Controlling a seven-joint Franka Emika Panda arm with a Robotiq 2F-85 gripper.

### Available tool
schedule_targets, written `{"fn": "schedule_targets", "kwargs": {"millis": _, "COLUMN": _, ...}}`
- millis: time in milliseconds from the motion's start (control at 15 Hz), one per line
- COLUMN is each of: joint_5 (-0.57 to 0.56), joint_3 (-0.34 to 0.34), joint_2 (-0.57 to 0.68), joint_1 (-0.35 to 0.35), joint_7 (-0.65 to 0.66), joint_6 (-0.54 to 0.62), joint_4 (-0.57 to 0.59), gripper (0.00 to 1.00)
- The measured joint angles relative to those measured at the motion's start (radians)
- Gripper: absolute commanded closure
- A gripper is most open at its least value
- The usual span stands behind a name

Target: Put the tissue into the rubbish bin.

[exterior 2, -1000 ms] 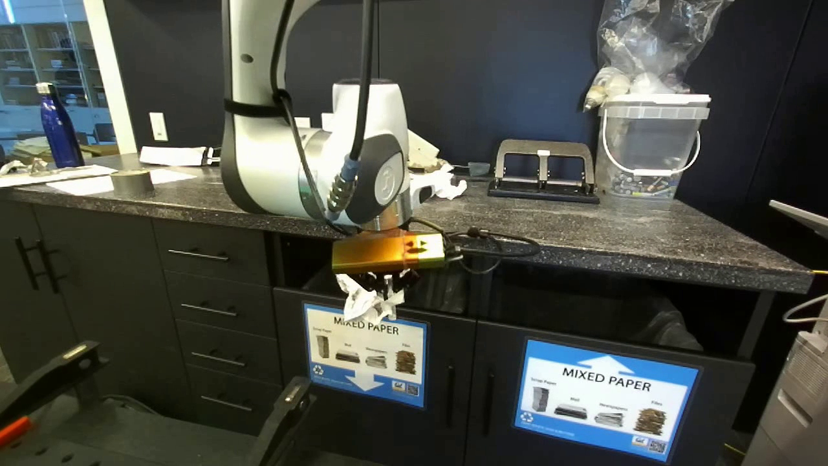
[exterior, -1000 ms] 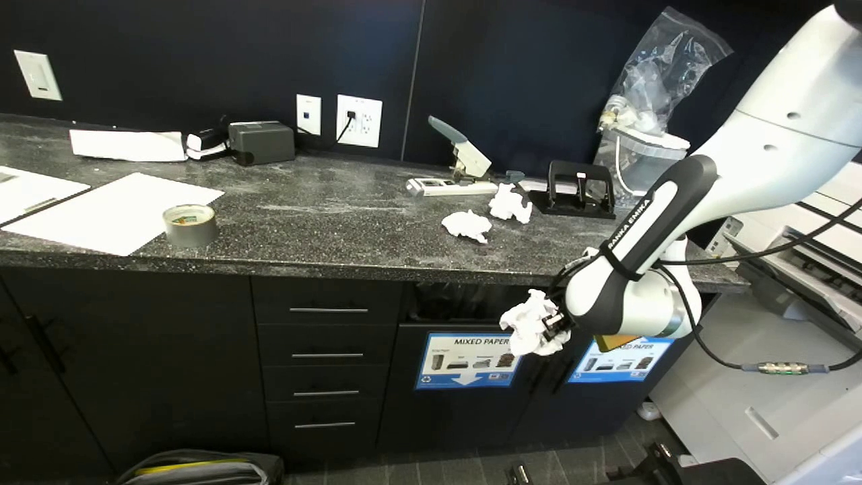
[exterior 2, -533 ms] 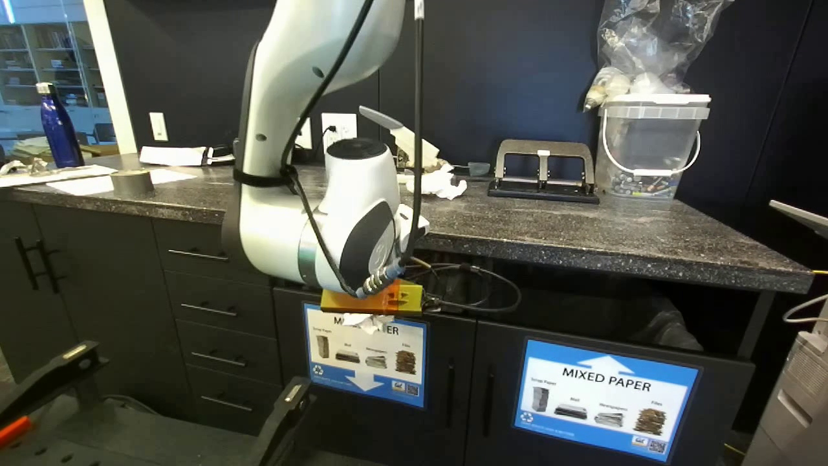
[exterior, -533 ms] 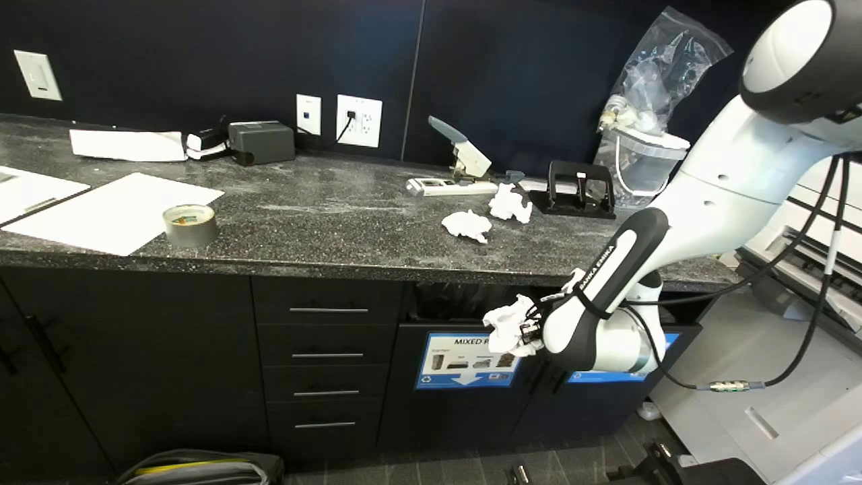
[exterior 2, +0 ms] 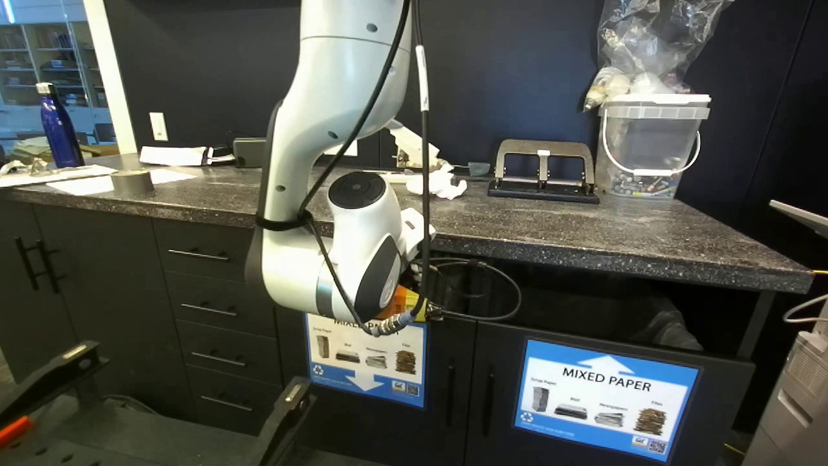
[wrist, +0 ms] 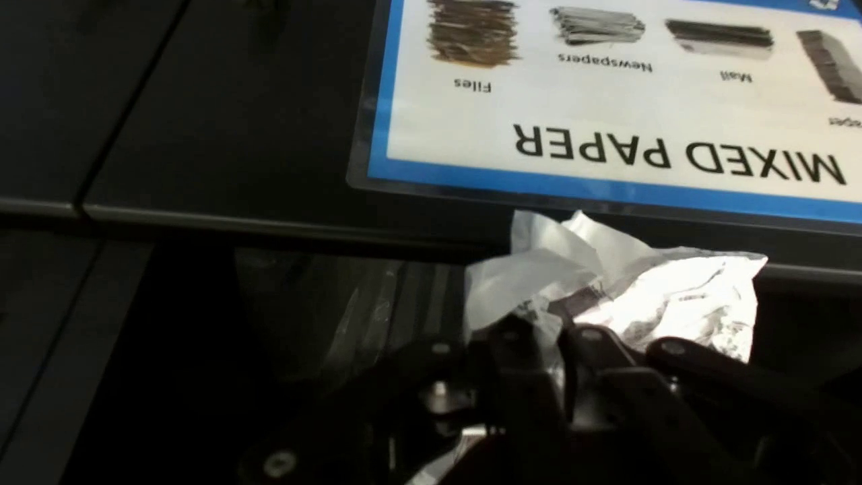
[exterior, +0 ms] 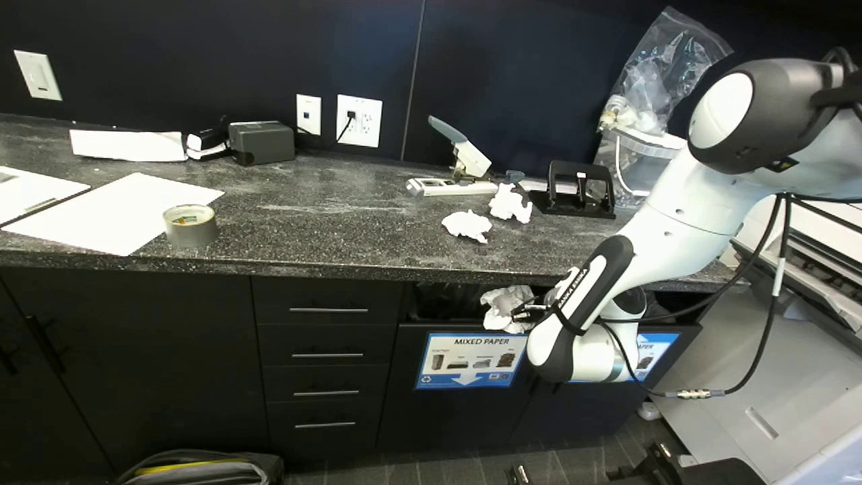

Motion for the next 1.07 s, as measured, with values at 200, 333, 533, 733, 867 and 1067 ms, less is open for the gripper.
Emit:
{"fn": "schedule_targets", "kwargs": {"millis": 200, "joint_5": 0.002, "joint_3": -0.012, "joint_2": 0.041, "joint_1": 0.012, "joint_7": 0.028, "joint_6": 0.045, "joint_4": 0.047, "gripper": 0.89}}
{"fn": "schedule_targets", "kwargs": {"millis": 333, "joint_5": 0.009, "joint_3": -0.014, "joint_2": 0.069, "joint_1": 0.013, "joint_7": 0.054, "joint_6": 0.077, "joint_4": 0.076, "gripper": 0.89}}
{"fn": "schedule_targets", "kwargs": {"millis": 533, "joint_5": 0.013, "joint_3": -0.015, "joint_2": 0.115, "joint_1": 0.013, "joint_7": 0.095, "joint_6": 0.112, "joint_4": 0.121, "gripper": 0.89}}
{"fn": "schedule_targets", "kwargs": {"millis": 733, "joint_5": 0.013, "joint_3": -0.013, "joint_2": 0.159, "joint_1": 0.019, "joint_7": 0.120, "joint_6": 0.118, "joint_4": 0.177, "gripper": 0.89}}
{"fn": "schedule_targets", "kwargs": {"millis": 867, "joint_5": 0.013, "joint_3": -0.010, "joint_2": 0.185, "joint_1": 0.027, "joint_7": 0.135, "joint_6": 0.118, "joint_4": 0.216, "gripper": 0.89}}
{"fn": "schedule_targets", "kwargs": {"millis": 1067, "joint_5": 0.013, "joint_3": -0.006, "joint_2": 0.221, "joint_1": 0.041, "joint_7": 0.153, "joint_6": 0.118, "joint_4": 0.269, "gripper": 0.89}}
